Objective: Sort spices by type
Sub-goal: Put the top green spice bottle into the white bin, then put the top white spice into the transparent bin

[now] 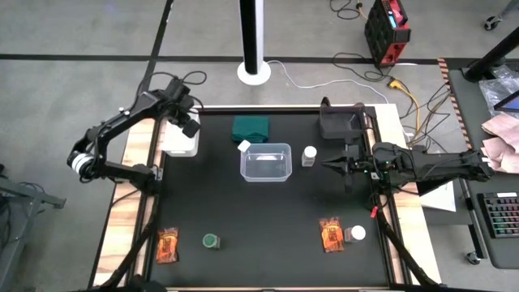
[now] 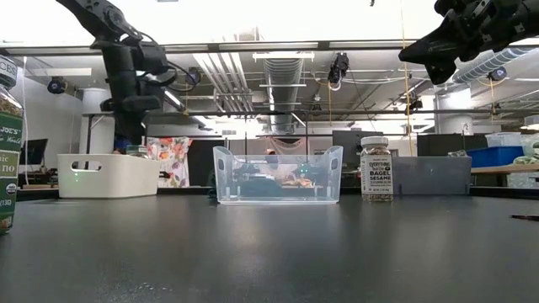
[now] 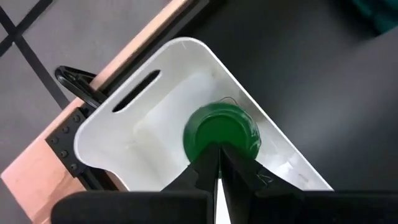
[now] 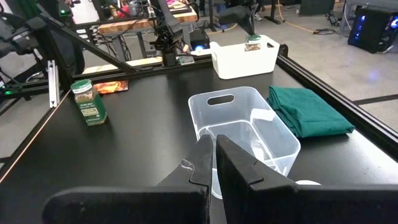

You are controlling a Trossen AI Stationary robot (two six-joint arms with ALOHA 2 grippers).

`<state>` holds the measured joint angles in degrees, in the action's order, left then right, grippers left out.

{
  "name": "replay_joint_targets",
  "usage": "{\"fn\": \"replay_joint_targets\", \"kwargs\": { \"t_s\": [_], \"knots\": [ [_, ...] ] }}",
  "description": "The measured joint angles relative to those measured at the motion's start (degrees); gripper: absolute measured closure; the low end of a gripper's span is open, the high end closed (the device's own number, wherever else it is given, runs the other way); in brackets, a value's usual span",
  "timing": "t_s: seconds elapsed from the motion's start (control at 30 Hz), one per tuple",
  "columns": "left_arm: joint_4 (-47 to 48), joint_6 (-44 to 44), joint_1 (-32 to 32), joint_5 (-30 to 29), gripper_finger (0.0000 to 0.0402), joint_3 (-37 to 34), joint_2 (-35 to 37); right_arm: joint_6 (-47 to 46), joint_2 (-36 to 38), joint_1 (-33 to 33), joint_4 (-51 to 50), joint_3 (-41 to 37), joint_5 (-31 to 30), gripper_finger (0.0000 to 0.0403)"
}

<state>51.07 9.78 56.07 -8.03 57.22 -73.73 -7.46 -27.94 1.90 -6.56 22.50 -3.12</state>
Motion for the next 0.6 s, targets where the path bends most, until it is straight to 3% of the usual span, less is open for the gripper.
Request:
{"fn": "replay_joint_targets", "kwargs": {
  "t_s": [0.37,0.47,0.6],
  "knots": [
    [0.8,-1.4,-2.2,0.0,0.0402,3.3,5.0,0.7,0.0,0.0,0.0,0.0,0.0,0.0390],
    [-0.3,-3.4,-5.9,0.0,0.0402,3.4,8.6,-0.5,0.0,0.0,0.0,0.0,-0.1,0.0390],
    [-2.9,-6.7,-15.4,0.0,0.0402,2.5,13.8,-3.2,-0.1,-0.1,0.5,-0.1,-1.5,0.0390]
  ]
}}
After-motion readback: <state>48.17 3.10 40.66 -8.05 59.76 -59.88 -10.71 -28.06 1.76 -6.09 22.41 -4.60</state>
